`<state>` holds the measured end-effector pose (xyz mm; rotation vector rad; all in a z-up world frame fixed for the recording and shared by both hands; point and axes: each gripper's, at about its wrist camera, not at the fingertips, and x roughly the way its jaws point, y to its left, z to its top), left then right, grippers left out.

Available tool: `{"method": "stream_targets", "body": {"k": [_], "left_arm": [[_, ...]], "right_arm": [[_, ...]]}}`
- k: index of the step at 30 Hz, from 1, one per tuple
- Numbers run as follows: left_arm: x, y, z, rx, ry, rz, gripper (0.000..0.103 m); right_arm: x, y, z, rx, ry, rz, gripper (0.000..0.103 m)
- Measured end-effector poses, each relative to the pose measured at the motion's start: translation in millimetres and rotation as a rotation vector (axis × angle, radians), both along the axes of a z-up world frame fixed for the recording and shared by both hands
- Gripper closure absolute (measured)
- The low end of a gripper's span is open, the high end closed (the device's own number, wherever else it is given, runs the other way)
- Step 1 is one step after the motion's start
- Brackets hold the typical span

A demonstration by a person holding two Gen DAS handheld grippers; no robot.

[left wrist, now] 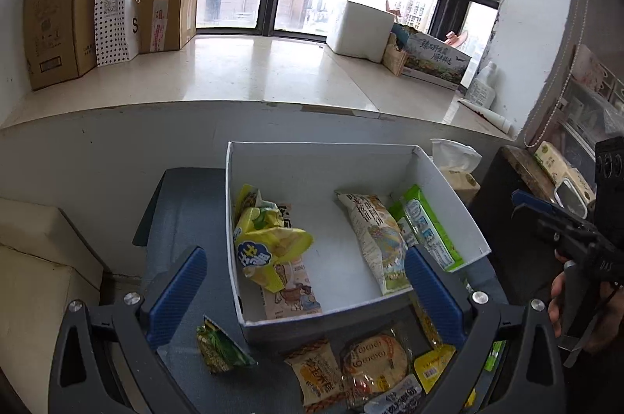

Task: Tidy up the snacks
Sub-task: 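Grasp the long green-and-white snack bar with the right tool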

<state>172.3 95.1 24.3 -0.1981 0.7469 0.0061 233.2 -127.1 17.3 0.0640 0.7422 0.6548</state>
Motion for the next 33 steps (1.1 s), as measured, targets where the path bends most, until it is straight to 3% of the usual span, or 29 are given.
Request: {"method": "stream_targets", "body": {"k": [5, 8, 16, 23, 28, 33], "left_arm": [[-66, -18, 0, 0.063, -0.048, -0.030, 0.000], [-112, -24, -18, 0.092, -0.041, -0.021, 0.000], [-184, -21, -69, 0.012, 0.052, 0.013, 0.000], [-187, -27, -77, 0.010, 0.072, 0.003, 0.000], [-182, -24, -80, 0.000, 0.088, 0.008, 0.000], [-183, -20, -82, 0.002, 0.088, 0.017, 0.000]], "right_arm": [[-61, -39, -37, -0.070, 0.055, 0.018, 0.000], [-99, -61, -62, -0.168, -0.002, -0.049, 0.000], [-145, -99, -117, -0.263, 0.053, -0.068, 0.000], [-118, -97, -141, -0.381, 0.041, -0.057, 0.000], [-77, -97, -155, -0.296, 0.118, 0.018, 0.000], [-48, -92, -170, -0.306, 0.164, 0.067, 0.000]]}}
